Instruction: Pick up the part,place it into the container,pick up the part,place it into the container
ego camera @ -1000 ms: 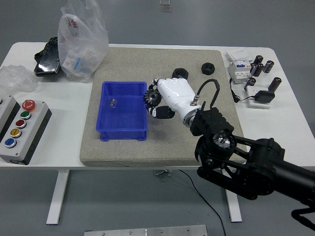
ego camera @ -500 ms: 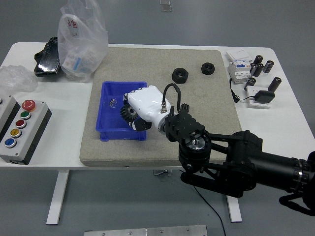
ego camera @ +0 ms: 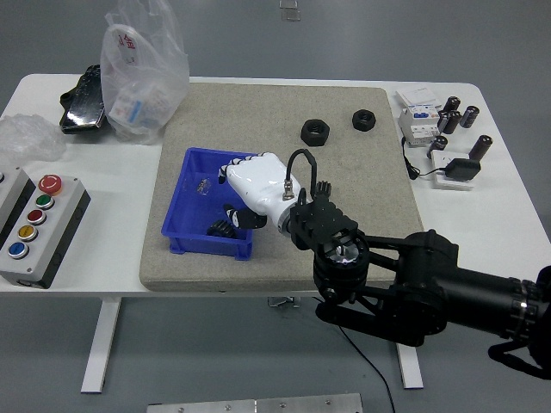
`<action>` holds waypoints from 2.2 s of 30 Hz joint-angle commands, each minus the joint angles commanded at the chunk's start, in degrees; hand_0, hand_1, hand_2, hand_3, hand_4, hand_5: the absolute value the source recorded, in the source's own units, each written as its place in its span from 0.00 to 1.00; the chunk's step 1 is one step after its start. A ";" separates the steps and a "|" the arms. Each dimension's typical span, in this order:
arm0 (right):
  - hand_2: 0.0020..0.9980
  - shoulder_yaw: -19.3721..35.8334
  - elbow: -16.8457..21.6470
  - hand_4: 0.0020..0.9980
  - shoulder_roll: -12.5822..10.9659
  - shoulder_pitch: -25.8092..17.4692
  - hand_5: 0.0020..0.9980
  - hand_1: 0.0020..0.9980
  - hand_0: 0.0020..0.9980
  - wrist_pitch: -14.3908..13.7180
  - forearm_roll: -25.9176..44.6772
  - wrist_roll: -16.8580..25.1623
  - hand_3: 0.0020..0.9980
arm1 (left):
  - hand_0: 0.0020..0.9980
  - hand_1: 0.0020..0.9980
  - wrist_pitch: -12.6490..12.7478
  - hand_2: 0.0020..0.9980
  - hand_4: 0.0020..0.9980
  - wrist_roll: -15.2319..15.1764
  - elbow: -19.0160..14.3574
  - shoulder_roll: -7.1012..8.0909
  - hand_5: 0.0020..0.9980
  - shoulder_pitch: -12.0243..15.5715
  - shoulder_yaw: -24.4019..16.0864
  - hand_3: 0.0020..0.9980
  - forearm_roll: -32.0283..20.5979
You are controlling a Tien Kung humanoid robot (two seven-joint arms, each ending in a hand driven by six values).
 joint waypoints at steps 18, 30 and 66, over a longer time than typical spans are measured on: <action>0.82 9.16 -12.81 0.74 -1.29 -0.83 0.37 0.74 0.63 -3.45 3.32 2.11 0.79 | 0.64 0.57 0.01 0.56 0.72 -0.07 0.00 -0.03 0.33 0.01 0.08 0.63 -0.10; 0.84 8.39 -25.23 0.83 -1.29 -2.31 0.45 0.74 0.60 -0.92 6.80 2.89 0.84 | 0.64 0.57 -0.03 0.56 0.72 -0.12 0.00 -0.06 0.33 -0.03 0.22 0.63 -0.09; 0.38 8.01 -16.69 0.44 -3.27 -2.65 0.08 0.53 0.44 -4.94 4.48 3.38 0.44 | 0.64 0.57 -0.13 0.56 0.72 -0.25 0.00 -0.07 0.33 -0.03 0.49 0.61 -0.36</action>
